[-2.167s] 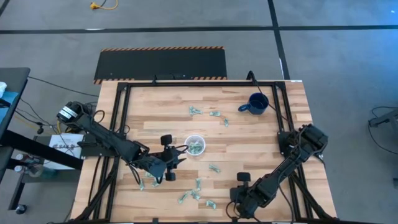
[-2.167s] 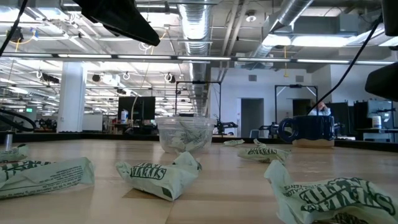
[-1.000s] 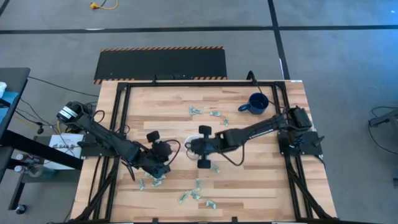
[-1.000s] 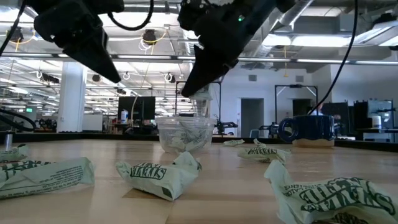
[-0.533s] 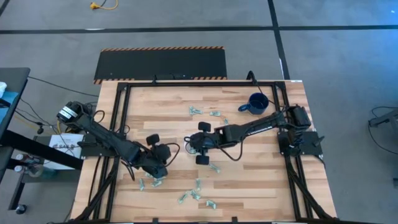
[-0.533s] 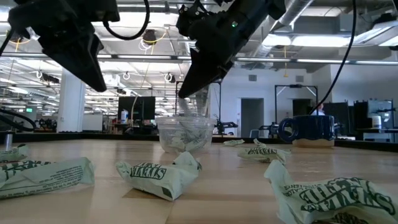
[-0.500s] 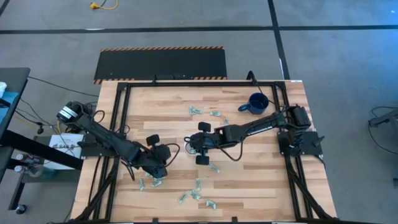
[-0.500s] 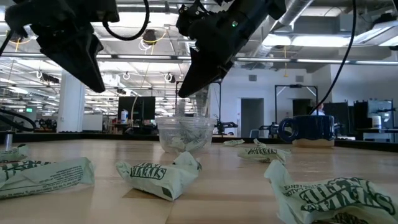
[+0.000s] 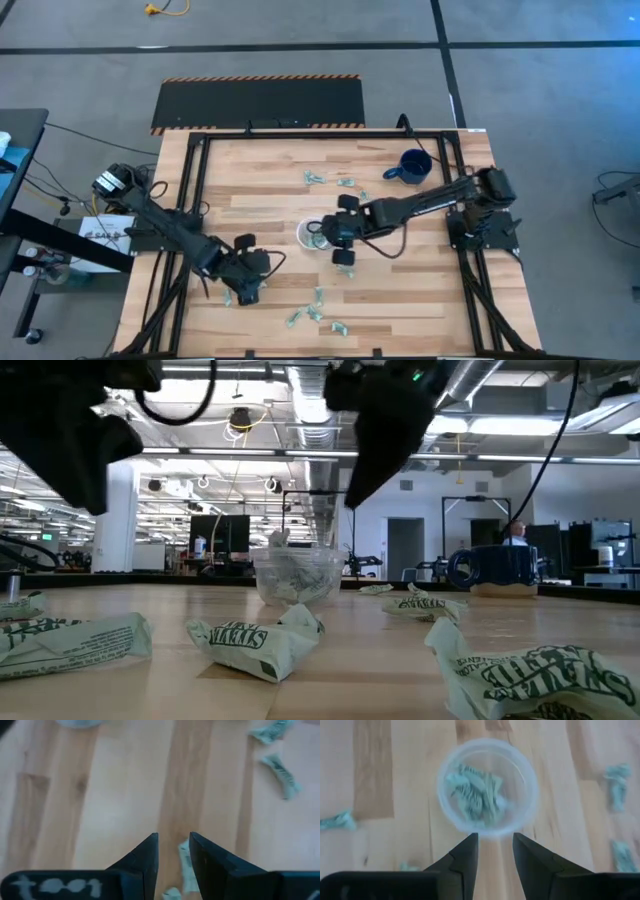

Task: Pick and place items into bin
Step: Put the stevia packet into the transparent bin

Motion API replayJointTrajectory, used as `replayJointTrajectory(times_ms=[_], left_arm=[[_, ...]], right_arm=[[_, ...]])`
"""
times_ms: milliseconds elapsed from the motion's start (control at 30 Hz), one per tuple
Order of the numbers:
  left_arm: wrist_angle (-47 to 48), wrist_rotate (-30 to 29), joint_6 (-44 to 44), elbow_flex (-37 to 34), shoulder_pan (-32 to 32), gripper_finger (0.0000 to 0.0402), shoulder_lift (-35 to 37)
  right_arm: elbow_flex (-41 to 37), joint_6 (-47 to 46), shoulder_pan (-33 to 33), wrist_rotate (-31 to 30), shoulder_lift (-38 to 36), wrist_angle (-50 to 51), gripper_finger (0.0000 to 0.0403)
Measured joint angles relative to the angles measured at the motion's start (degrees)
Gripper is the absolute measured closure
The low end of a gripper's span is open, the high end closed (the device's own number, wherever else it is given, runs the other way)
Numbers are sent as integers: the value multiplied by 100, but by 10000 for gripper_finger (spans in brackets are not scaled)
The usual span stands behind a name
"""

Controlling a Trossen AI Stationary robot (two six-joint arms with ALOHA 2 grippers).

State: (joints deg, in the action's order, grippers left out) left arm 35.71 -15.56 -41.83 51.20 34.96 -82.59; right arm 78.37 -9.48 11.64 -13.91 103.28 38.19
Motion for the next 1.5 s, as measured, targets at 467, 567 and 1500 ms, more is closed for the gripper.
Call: replayJointTrajectory(times_ms=[467, 567, 1500], left_arm=[[-71, -203, -711, 0, 533, 303, 0], [-71, -182, -738, 0, 482, 299, 0], [-373, 590, -758, 26, 111, 239, -1525]], right_arm=[[-1515, -2824, 2231, -2186, -1400, 644, 285], [-1855, -3509, 2677, -2446, -1451, 637, 285], [-2068, -4259, 3284, -3633, -1359, 359, 285]])
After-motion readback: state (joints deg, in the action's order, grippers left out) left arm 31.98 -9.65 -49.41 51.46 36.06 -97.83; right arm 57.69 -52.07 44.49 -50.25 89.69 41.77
